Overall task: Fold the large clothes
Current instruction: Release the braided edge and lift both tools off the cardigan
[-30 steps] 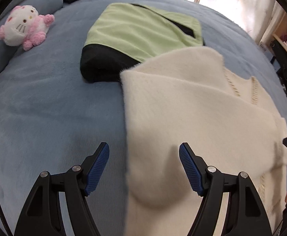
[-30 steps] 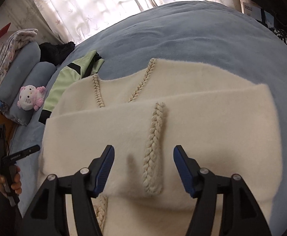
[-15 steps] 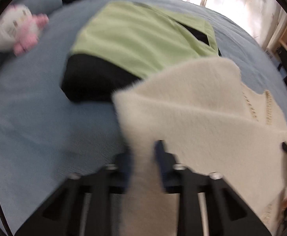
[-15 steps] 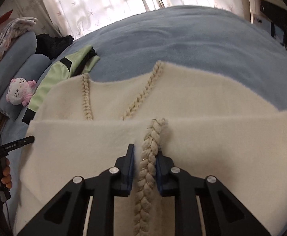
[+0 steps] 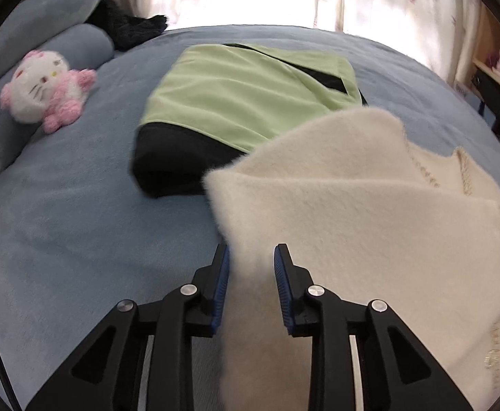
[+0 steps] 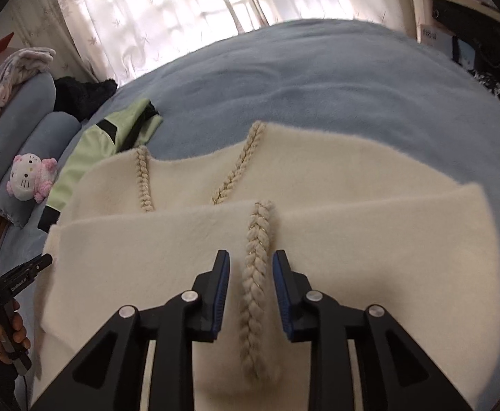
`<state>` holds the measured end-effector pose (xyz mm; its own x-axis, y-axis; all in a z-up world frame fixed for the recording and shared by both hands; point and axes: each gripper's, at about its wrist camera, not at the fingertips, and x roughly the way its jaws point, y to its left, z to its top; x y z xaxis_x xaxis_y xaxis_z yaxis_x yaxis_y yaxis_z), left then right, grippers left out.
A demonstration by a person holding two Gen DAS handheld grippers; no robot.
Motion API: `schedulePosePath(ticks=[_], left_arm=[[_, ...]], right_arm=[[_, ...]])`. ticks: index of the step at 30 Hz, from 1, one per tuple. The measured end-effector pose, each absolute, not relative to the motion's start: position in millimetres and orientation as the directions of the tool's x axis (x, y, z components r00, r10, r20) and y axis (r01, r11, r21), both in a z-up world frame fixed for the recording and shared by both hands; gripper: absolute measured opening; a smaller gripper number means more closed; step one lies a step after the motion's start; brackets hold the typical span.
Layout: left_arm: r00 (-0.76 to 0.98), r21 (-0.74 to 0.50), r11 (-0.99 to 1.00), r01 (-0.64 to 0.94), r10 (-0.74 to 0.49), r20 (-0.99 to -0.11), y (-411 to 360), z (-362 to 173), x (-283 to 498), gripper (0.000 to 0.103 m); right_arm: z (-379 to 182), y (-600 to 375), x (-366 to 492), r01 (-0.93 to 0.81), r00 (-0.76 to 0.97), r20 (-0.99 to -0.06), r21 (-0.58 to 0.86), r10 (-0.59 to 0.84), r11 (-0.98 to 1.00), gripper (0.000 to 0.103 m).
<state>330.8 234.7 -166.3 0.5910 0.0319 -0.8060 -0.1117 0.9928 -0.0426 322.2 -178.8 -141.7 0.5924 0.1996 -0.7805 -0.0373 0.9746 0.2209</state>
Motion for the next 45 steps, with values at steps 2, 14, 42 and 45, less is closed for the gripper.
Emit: schedulePosePath(ticks=[2, 14, 42, 45], left_arm=[[0.610, -0.061, 0.987, -0.150, 0.044, -0.791, 239, -152, 316, 0.025], [0.559, -0.149, 0.988, -0.028, -0.108, -0.822, 124, -167, 268, 0.025], [0.577, -0.087, 0.971, -0.223, 0.060, -0.814, 173, -138, 217, 0.051], [0.614, -0.079, 0.975, -0.210, 0.068, -0.787, 170, -113, 198, 0.053]], right_arm=[[-134, -179, 309, -0.033, 0.601, -0.775, 0.220, 0.195, 0.975, 0.026], [-160, -58, 274, -0.279, 0.462, -0.809, 0.254, 0.362, 0.926, 0.026], [-132, -155, 230, -0.003, 0.565, -0.811, 0.181, 0.151, 0.984, 0.003], [-115, -157, 214, -0.003, 0.576, -0.800, 0.204, 0.168, 0.979, 0.003]])
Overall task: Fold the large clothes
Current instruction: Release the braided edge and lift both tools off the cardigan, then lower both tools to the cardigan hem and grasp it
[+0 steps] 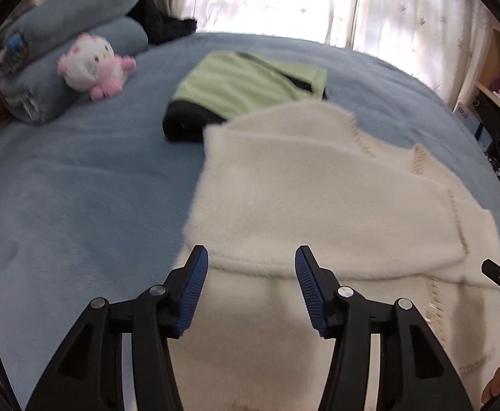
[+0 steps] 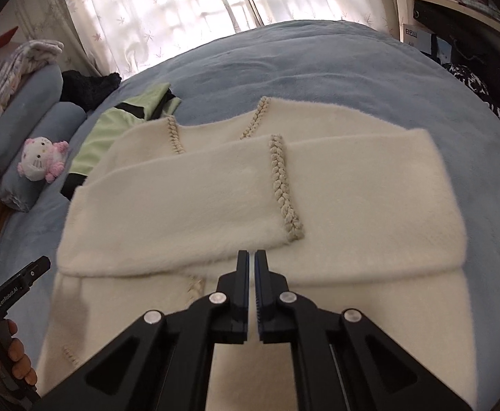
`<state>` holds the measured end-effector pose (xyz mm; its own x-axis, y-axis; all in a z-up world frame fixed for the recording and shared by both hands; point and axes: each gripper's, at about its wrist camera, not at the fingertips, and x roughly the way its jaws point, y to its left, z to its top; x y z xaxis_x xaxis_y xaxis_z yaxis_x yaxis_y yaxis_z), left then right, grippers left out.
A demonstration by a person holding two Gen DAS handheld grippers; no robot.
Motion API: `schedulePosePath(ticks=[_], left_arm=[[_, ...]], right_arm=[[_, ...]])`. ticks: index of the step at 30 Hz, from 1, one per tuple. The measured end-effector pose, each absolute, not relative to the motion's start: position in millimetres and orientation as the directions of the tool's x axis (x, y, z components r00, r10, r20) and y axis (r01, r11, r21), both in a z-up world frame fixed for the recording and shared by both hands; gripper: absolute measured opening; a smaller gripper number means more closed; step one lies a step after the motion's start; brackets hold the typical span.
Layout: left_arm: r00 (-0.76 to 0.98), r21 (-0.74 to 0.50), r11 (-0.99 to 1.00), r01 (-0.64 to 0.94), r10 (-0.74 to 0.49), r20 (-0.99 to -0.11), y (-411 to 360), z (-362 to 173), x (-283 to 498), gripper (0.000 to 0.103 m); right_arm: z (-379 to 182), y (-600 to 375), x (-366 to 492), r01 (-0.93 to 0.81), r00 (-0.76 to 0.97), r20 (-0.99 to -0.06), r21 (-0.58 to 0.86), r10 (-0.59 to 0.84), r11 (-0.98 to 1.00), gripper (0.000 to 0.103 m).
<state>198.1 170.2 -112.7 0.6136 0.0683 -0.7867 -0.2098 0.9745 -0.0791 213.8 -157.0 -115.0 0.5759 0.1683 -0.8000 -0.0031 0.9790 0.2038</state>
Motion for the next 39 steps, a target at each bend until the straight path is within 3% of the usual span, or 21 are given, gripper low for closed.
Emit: schedulePosePath(ticks=[3, 16, 19, 24, 33, 36, 39], left_arm=[[0.649, -0.075, 0.977, -0.202, 0.076, -0.757, 168, -86, 174, 0.061], [0.756, -0.020, 0.979, -0.204, 0.144, -0.639, 169, 1, 50, 0.078], [0.766, -0.037, 0.975, -0.221, 0.149, -0.626, 176, 10, 24, 0.081], [0.761, -0.057, 0.966, -0.252, 0.162, -0.628, 189, 9, -7, 0.084], [0.722, -0.072, 0.962, -0.262, 0.146, -0.676, 202, -11, -50, 0.084], [0.702, -0.060, 0.963, -0.264, 0.149, -0.697, 207, -21, -59, 0.084], [0.670, -0.085, 0.964, -0.250, 0.110, -0.735, 214, -37, -64, 0.084]], right_arm=[[-91, -160, 192, -0.010, 0.601, -0.781, 0.204, 0.169, 0.979, 0.003], [-14, -173, 77, -0.067, 0.699, -0.702, 0.124, 0.135, 0.990, 0.004], [-11, -174, 54, -0.073, 0.704, -0.697, 0.123, 0.138, 0.990, 0.010], [-11, -173, 20, -0.091, 0.705, -0.693, 0.127, 0.154, 0.988, 0.028], [-19, -184, -28, -0.101, 0.687, -0.715, 0.087, 0.132, 0.991, 0.033], [-25, -194, -39, -0.087, 0.676, -0.728, 0.074, 0.113, 0.993, 0.044], [-35, -210, -45, -0.066, 0.657, -0.746, 0.081, 0.104, 0.995, 0.046]])
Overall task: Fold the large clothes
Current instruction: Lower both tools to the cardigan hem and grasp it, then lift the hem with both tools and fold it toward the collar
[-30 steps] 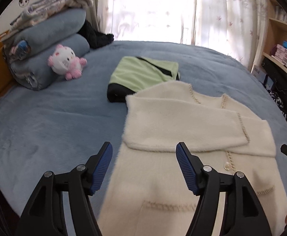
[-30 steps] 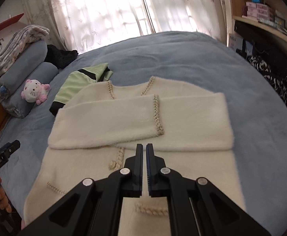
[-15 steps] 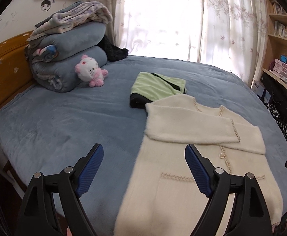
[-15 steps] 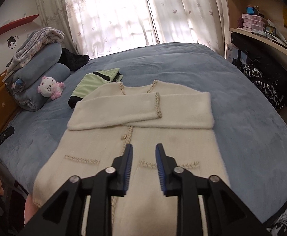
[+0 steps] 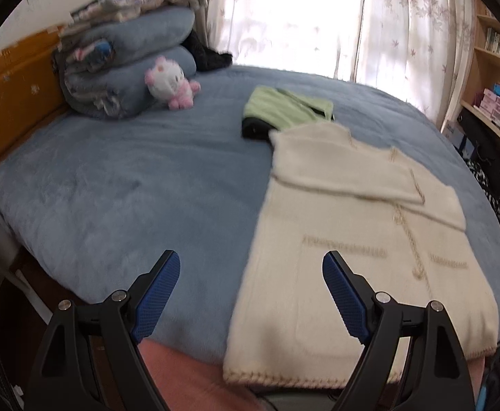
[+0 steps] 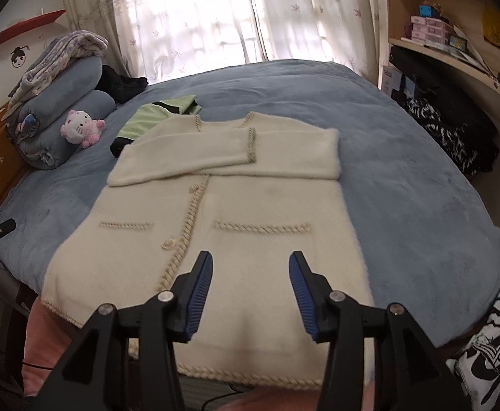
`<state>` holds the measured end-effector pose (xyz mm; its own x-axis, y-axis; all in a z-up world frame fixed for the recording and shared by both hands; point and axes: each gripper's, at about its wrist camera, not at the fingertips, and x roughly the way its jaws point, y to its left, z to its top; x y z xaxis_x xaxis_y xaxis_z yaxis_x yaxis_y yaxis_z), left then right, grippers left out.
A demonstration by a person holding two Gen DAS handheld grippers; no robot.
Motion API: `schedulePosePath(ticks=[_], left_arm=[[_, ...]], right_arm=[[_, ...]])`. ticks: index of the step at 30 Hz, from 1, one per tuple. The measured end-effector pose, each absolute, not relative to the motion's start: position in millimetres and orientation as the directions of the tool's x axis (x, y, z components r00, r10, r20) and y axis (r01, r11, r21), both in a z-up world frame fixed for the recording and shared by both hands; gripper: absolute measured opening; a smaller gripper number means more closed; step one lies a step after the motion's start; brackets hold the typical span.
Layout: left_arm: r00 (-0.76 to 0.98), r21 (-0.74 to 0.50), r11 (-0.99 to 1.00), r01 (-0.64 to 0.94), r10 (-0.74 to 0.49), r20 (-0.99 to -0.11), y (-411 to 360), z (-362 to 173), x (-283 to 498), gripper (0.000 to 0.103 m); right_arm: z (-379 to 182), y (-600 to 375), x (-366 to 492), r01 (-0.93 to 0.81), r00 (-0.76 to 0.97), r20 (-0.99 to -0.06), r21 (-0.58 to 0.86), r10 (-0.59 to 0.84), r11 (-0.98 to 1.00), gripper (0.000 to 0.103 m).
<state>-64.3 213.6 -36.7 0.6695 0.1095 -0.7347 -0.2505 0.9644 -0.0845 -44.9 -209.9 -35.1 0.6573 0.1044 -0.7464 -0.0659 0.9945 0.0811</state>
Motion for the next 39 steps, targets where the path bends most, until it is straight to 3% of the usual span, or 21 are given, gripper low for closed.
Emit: schedulePosePath(ticks=[6, 11, 19, 26, 28, 31, 33, 35, 39], left_arm=[[0.557, -0.220, 0.956, -0.197, -0.075, -0.827, 227, -90, -61, 0.084], [0.506, -0.398, 0.900, -0.176, -0.264, -0.821, 242, -135, -67, 0.084], [0.479, -0.431, 0.891, -0.144, -0.318, -0.818, 240, -167, -67, 0.084], [0.436, -0.367, 0.927, -0.075, -0.301, -0.848, 217, -183, -58, 0.084], [0.434, -0.347, 0.936, -0.062, -0.288, -0.854, 215, -186, -59, 0.083], [0.435, -0.353, 0.935, -0.041, -0.302, -0.849, 215, -187, -59, 0.074], [0.441, -0.366, 0.930, -0.041, -0.312, -0.842, 217, -189, -59, 0.058], [0.441, -0.394, 0.918, -0.047, -0.335, -0.833, 221, -190, -60, 0.053], [0.423, -0.404, 0.912, -0.073, -0.338, -0.841, 222, -192, -57, 0.052]], right_arm=[[-65, -242, -45, -0.045, 0.599, -0.794, 0.101, 0.107, 0.994, 0.046], [-88, -274, -50, -0.050, 0.568, -0.815, 0.101, 0.111, 0.994, 0.046], [-120, -325, -61, 0.023, 0.500, -0.856, 0.163, 0.130, 0.986, 0.046], [-137, -342, -68, 0.012, 0.482, -0.831, 0.322, 0.277, 0.947, 0.046], [-140, -336, -70, -0.029, 0.466, -0.819, 0.364, 0.335, 0.931, 0.039], [-147, -322, -70, -0.085, 0.431, -0.804, 0.416, 0.410, 0.905, 0.038], [-153, -318, -69, -0.109, 0.410, -0.777, 0.479, 0.479, 0.871, 0.038], [-161, -312, -66, -0.114, 0.403, -0.766, 0.501, 0.501, 0.858, 0.038], [-169, -302, -57, -0.087, 0.398, -0.759, 0.528, 0.515, 0.845, 0.037]])
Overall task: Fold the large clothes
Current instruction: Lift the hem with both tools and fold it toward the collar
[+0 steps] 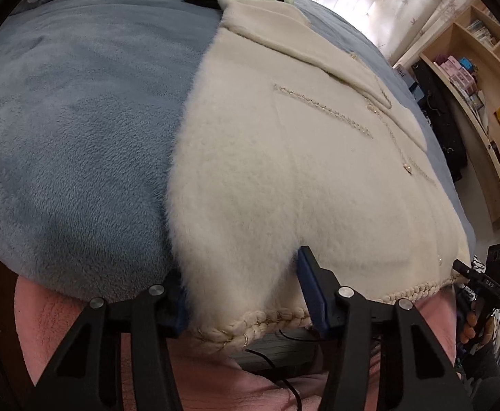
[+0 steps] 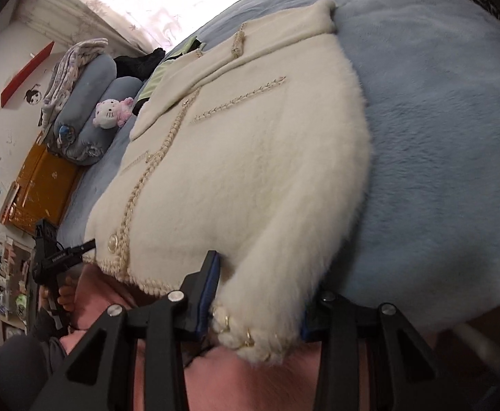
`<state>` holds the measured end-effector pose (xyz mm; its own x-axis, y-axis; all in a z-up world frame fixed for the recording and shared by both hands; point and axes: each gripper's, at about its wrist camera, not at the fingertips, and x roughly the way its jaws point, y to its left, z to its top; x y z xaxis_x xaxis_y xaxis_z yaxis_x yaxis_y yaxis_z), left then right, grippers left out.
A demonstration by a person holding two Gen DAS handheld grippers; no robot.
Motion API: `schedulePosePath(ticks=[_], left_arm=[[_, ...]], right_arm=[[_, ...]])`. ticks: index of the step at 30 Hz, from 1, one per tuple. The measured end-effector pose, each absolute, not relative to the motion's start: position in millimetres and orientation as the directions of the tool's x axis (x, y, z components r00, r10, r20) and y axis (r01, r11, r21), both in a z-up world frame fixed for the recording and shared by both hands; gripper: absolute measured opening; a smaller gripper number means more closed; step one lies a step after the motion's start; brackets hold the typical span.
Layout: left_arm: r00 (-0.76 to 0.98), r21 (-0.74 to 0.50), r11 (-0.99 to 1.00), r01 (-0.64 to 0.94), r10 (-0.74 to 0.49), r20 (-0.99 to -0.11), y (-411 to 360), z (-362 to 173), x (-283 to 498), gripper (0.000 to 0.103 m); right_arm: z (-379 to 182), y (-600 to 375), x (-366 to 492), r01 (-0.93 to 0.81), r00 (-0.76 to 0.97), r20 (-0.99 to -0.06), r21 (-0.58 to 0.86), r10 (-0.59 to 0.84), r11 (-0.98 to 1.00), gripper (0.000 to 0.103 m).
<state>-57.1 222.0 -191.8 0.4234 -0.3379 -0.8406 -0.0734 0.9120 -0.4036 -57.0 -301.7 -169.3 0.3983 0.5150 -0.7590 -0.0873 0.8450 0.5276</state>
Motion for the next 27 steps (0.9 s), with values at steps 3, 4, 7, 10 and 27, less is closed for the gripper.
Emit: schedulePosePath(ticks=[3, 4, 7, 10, 27], left_arm=[[0.405, -0.402, 0.911, -0.096, -0.333, -0.852, 219, -189, -54, 0.037], [0.401, -0.413, 0.904, -0.107, -0.341, -0.850, 219, -188, -54, 0.029], [0.391, -0.442, 0.883, -0.158, -0.355, -0.849, 221, -181, -53, 0.014], [0.390, -0.461, 0.863, -0.208, -0.359, -0.848, 221, -170, -54, 0.012], [0.617, -0.671, 0.738, -0.077, -0.493, -0.613, 208, -30, -86, 0.009]], right_arm=[[-164, -291, -56, -0.089, 0.407, -0.774, 0.494, 0.485, 0.865, 0.032], [-160, -286, -56, -0.101, 0.413, -0.783, 0.469, 0.466, 0.878, 0.031], [-145, -278, -59, -0.135, 0.440, -0.789, 0.416, 0.430, 0.900, 0.028], [-123, -278, -67, -0.179, 0.508, -0.742, 0.406, 0.438, 0.896, 0.026], [-11, -264, -92, -0.364, 0.650, -0.463, 0.507, 0.603, 0.782, 0.023]])
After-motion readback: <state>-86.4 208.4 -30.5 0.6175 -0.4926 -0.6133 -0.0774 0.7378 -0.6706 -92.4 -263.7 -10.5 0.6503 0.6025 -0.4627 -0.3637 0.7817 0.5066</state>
